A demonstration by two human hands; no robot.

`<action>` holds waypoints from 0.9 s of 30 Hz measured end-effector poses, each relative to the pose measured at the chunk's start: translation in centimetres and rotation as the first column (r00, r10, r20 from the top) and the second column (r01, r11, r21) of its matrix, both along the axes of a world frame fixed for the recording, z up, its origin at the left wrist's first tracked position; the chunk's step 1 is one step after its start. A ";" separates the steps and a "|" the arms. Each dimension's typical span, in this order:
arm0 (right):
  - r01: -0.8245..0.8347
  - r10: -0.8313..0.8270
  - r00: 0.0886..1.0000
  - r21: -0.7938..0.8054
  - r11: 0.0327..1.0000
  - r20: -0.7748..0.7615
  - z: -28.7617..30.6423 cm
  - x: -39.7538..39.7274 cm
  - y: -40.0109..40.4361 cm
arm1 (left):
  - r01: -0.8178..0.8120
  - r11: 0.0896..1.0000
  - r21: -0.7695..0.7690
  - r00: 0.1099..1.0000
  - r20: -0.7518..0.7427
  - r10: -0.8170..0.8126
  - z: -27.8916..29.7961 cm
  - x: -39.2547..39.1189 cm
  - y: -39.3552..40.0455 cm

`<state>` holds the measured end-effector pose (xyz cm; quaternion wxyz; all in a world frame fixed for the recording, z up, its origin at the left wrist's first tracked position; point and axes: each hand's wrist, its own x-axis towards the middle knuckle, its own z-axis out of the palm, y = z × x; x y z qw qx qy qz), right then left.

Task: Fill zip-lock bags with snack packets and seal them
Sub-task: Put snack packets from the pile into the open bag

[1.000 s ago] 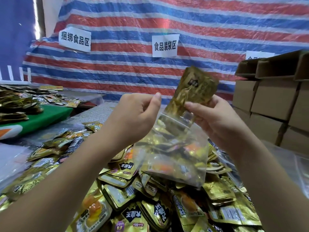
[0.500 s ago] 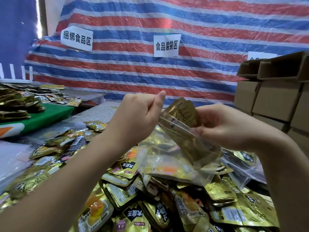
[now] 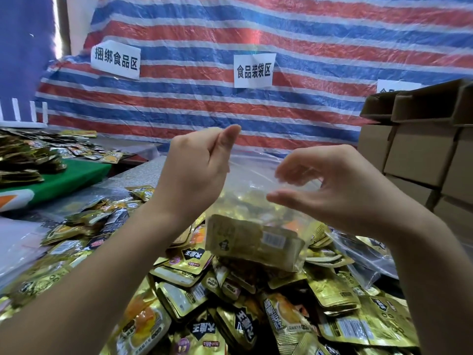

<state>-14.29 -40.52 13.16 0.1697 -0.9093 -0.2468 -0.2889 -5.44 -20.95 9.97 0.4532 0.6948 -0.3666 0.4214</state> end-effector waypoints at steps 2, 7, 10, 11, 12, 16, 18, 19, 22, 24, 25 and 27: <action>0.000 0.004 0.994 -0.035 0.999 0.113 0.0 0.3 -0.1 | 0.018 0.999 -0.040 1.000 -0.015 -0.019 0.2 0.1 0.2; 0.032 -0.014 0.935 -0.043 0.999 0.354 0.1 0.7 -0.5 | 0.037 0.998 -0.059 0.997 -0.059 -0.041 0.7 -0.2 0.8; 0.093 -0.086 0.883 0.008 0.996 0.462 0.1 1.1 -0.9 | 0.132 0.990 0.048 0.974 -0.189 -0.121 1.5 -0.4 1.5; 0.113 -0.113 0.867 0.029 0.993 0.485 0.0 1.3 -1.0 | 0.151 0.983 0.109 0.967 -0.223 -0.124 1.6 -0.3 1.7; 0.129 -0.135 0.854 0.048 0.991 0.502 0.0 1.4 -1.0 | 0.168 0.973 0.156 0.961 -0.245 -0.127 1.7 -0.3 1.9; 0.180 -0.187 0.882 0.058 0.982 0.433 0.1 1.1 -1.3 | 0.190 0.974 0.123 0.966 -0.202 -0.163 1.6 -0.2 1.9; 0.223 -0.220 0.933 0.025 0.975 0.285 0.4 0.3 -1.5 | 0.181 0.981 0.070 0.970 -0.175 -0.166 1.6 -0.3 1.8; 0.266 -0.252 0.934 -0.022 0.964 0.254 0.6 0.0 -1.4 | 0.168 0.984 0.056 0.974 -0.163 -0.158 1.6 -0.2 1.8; 0.341 -0.299 0.903 -0.090 0.936 0.307 1.0 -0.3 -1.6 | 0.134 0.990 0.053 0.982 -0.138 -0.126 1.7 0.0 1.9; 0.256 -0.230 0.919 -0.039 0.966 0.321 1.0 -0.2 -1.8 | 0.140 0.989 0.046 0.982 -0.131 -0.133 1.7 0.0 1.9; 0.203 -0.186 0.920 -0.015 0.979 0.345 1.0 -0.1 -1.9 | 0.145 0.989 0.034 0.982 -0.128 -0.139 1.7 0.0 1.8; 0.161 -0.151 0.889 0.015 0.987 0.433 0.9 0.3 -2.2 | 0.154 0.988 0.005 0.981 -0.122 -0.152 1.7 -0.2 1.7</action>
